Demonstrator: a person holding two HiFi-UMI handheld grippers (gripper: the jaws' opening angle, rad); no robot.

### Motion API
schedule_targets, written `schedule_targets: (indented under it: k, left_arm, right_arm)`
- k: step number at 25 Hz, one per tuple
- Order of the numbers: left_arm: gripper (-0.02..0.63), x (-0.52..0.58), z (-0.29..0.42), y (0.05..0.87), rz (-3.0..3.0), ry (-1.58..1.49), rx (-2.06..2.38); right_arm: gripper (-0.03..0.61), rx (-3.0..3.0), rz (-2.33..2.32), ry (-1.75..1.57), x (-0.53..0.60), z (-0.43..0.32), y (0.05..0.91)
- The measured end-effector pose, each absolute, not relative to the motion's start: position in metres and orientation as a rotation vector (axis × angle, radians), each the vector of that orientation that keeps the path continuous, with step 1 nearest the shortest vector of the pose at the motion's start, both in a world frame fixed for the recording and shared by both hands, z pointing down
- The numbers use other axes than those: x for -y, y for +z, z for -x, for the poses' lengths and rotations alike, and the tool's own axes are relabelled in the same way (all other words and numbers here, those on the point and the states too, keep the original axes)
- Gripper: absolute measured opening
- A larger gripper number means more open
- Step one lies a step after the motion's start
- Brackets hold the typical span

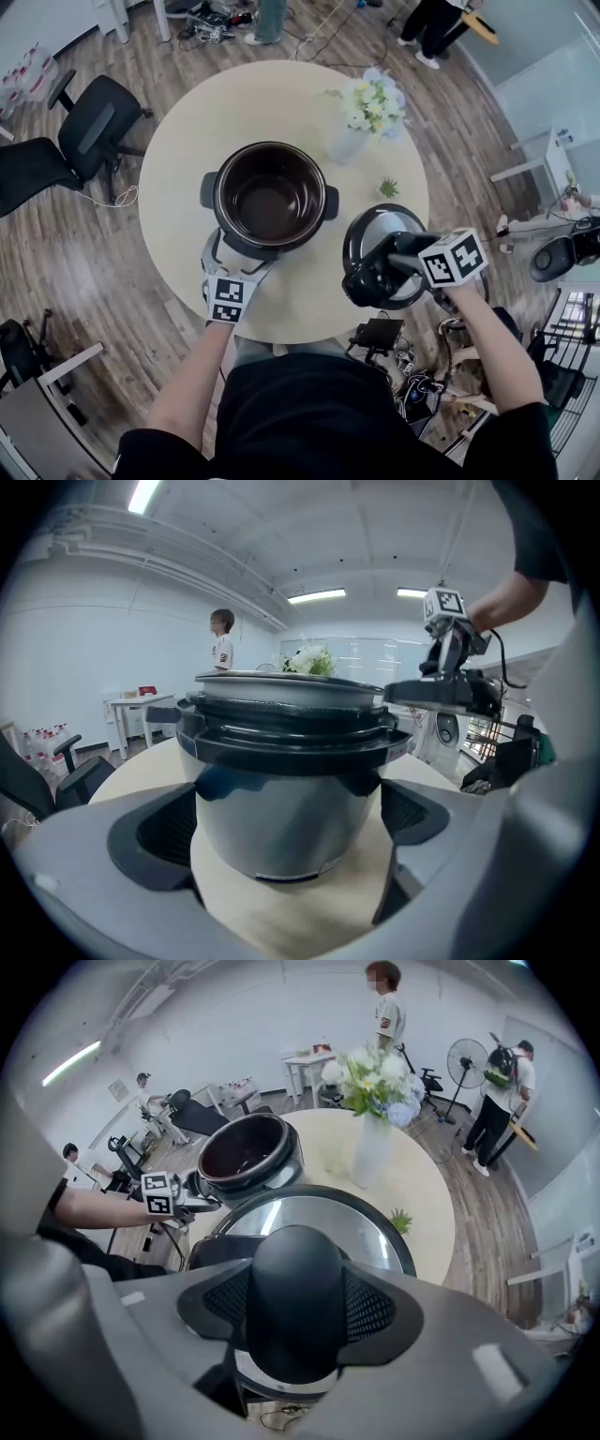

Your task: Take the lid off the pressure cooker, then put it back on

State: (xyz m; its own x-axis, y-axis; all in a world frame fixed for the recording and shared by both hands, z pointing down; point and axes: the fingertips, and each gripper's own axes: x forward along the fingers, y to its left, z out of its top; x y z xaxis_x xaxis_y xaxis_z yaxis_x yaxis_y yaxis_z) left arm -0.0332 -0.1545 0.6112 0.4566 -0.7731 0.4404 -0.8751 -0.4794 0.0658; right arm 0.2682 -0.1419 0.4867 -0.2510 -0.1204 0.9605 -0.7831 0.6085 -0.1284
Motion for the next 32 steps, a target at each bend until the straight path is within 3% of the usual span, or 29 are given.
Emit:
schedule_targets:
  k: [15, 22, 32]
  left_arm:
    - [0.591, 0.155, 0.030, 0.605, -2.438, 0.497, 1.418]
    - [0.591, 0.153, 0.028, 0.604, -2.443, 0.486, 1.420]
    - [0.591, 0.154, 0.029, 0.619, -2.435, 0.482, 1.417]
  right_arm:
    - [0.285, 1.944, -0.569, 0.677, 0.218, -0.102, 0.343]
    - [0.285, 1.939, -0.527, 0.649, 0.250, -0.026, 0.375]
    - [0.285, 1.851, -0.433, 0.498, 0.263, 0.027, 0.451]
